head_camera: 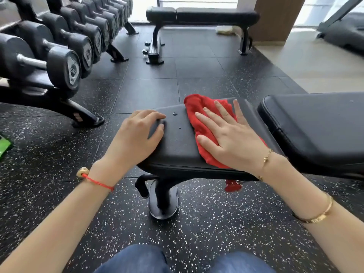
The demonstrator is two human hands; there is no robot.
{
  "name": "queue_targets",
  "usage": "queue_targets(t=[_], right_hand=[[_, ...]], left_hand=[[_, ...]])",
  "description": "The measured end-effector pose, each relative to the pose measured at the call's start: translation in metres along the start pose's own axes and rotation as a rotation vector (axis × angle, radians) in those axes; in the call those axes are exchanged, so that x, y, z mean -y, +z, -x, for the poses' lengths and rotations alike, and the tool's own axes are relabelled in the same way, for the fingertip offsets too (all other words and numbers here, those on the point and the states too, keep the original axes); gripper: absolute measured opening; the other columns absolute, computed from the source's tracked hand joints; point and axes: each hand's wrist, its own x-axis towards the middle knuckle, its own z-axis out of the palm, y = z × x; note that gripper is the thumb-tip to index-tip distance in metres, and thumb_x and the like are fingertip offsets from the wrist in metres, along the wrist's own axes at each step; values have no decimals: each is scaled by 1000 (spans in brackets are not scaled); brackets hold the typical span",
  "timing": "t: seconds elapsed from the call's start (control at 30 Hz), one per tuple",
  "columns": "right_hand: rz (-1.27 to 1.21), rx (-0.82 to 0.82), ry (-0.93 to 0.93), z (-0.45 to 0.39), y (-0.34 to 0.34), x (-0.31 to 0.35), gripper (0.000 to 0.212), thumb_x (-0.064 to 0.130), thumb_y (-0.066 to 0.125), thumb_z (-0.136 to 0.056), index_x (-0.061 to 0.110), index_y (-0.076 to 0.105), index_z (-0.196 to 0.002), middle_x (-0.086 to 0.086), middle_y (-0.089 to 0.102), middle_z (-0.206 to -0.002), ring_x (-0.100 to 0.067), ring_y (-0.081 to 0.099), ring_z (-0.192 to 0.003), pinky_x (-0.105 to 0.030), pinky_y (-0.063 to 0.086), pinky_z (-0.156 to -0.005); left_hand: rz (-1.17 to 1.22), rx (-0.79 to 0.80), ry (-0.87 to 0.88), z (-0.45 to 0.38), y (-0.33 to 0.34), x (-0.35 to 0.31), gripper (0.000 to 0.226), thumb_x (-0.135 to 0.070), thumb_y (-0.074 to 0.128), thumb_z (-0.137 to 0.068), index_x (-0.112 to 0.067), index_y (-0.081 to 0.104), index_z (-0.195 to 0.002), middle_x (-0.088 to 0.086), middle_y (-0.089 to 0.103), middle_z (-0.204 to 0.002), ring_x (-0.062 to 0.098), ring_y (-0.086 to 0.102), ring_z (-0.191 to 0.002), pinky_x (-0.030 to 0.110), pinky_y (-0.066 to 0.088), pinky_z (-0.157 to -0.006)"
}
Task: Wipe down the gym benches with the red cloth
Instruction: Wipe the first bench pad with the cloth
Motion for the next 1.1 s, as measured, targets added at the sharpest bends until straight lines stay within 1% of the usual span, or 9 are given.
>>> queue_targets(t=[0.13, 0.23, 0.33, 0.5, 0.6, 0.8, 0.9, 1.03, 1.1], right_hand=[[-150, 30, -58, -3, -2, -1, 59, 41, 32, -99, 23, 17, -153, -1, 10, -162, -13, -7, -150, -33, -8, -121], [-285, 18, -61, 2, 0, -6, 56, 29, 37, -99, 25, 21, -152, 2, 11, -162, -11, 0, -149, -25, -5, -120], [-310, -16, -32, 9, 5, -16, 55, 25, 38, -98, 28, 24, -151, 1, 14, -161, -12, 4, -149, -22, -5, -119], [-313, 94, 192, -17, 1, -41, 54, 39, 37, -98, 43, 22, -149, 1, 0, -163, -23, -4, -150, -32, -8, -120], [-273, 101, 159, -36, 2, -29, 53, 35, 32, -100, 35, 18, -152, -3, 2, -163, -26, -3, -150, -33, -9, -119], [-365, 60, -42, -8, 8, -8, 55, 28, 37, -98, 34, 23, -151, 5, 13, -162, -13, 9, -149, -28, 1, -122], [-368, 67, 8, -8, 9, -29, 55, 24, 36, -98, 33, 24, -151, 3, 15, -161, -14, 12, -149, -32, 4, -122], [-364, 74, 203, -40, 5, -57, 52, 19, 32, -101, 23, 25, -152, -5, 13, -162, -19, 10, -149, -38, 3, -122], [-384, 82, 180, -55, 7, -53, 51, 19, 31, -101, 25, 25, -151, -3, 12, -162, -19, 9, -150, -38, -1, -122]], left_hand=[[15, 14, -9, -5, 5, -9, 26, -17, 56, -97, -9, 66, -120, 6, 66, -123, 29, 55, -119, 43, 39, -108], [19, 8, -9, -5, 9, -12, 26, -15, 56, -96, -9, 66, -119, 5, 67, -122, 29, 55, -119, 44, 40, -107], [23, 2, -19, -5, 9, -12, 25, -14, 57, -95, -9, 66, -118, 5, 66, -121, 29, 55, -119, 45, 40, -107], [23, -6, -35, -2, 8, -14, 26, -13, 57, -94, -9, 66, -118, 4, 66, -122, 27, 54, -119, 45, 40, -106], [25, -21, -34, 0, 9, -15, 26, -12, 58, -94, -8, 66, -118, 4, 66, -122, 28, 54, -119, 45, 40, -106], [28, -34, -26, 0, 11, -12, 26, -10, 60, -92, -8, 67, -117, 6, 66, -121, 30, 55, -118, 45, 40, -106], [39, -29, -19, 0, 11, -10, 26, -11, 60, -92, -9, 67, -117, 6, 66, -122, 29, 54, -119, 45, 40, -107], [26, -21, -13, -2, 11, -8, 26, -14, 60, -94, -9, 66, -118, 5, 65, -124, 27, 53, -121, 44, 39, -108], [23, -21, -14, -3, 11, -6, 26, -16, 59, -94, -9, 66, -118, 4, 65, -123, 25, 53, -122, 43, 38, -109]])
